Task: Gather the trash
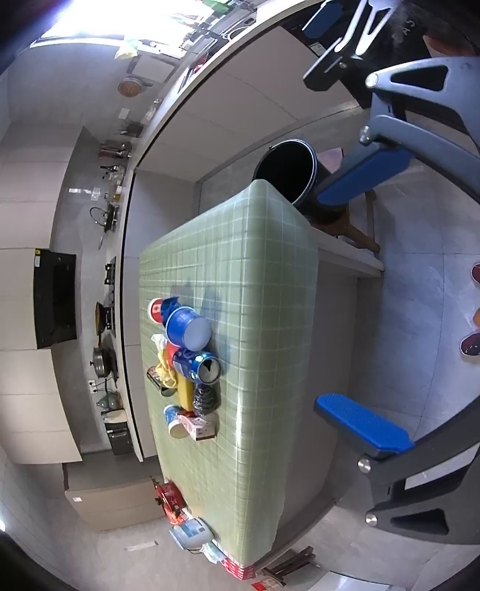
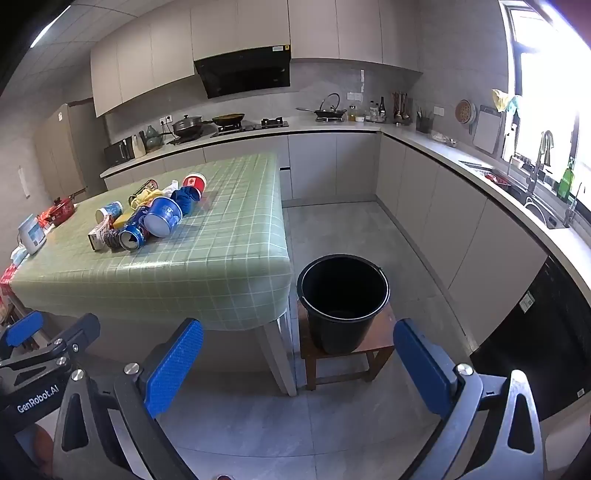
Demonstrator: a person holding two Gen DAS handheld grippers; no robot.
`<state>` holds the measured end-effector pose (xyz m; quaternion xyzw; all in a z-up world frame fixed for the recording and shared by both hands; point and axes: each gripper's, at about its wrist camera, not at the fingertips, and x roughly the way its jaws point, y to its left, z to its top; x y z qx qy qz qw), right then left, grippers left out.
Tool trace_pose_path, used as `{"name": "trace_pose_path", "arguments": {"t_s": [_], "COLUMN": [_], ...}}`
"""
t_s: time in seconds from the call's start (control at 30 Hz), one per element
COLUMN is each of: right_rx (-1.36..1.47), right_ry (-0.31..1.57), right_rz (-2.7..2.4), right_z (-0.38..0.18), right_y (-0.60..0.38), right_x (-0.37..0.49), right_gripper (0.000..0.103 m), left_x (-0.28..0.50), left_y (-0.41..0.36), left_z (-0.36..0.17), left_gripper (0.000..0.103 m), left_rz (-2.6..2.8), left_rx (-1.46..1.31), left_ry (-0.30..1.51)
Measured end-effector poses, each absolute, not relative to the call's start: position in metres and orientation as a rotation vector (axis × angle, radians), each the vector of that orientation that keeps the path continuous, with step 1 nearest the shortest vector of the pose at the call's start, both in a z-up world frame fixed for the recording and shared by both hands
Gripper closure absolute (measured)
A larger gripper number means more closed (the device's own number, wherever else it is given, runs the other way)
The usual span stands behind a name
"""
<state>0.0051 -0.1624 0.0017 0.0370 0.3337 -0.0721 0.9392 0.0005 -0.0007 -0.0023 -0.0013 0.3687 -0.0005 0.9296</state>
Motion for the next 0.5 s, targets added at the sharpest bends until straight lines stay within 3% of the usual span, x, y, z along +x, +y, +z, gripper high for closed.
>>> {"name": "trace_pose_path", "arguments": {"t_s": [0.5], "right_rx": [0.054], "right_ry": [0.69], "right_rz": [-0.156], "right_z": [0.0012], "right_y": [-0.1633], "right_x": [0.0029], "right_gripper": [0.0], "left_x": [0.0002], "left_y": [0.0004], "left_z": [-0.0006], "left_gripper": [0.0], "left_rz": [0.0], "left_rx": [-0.018], "left_ry": [0.763]}}
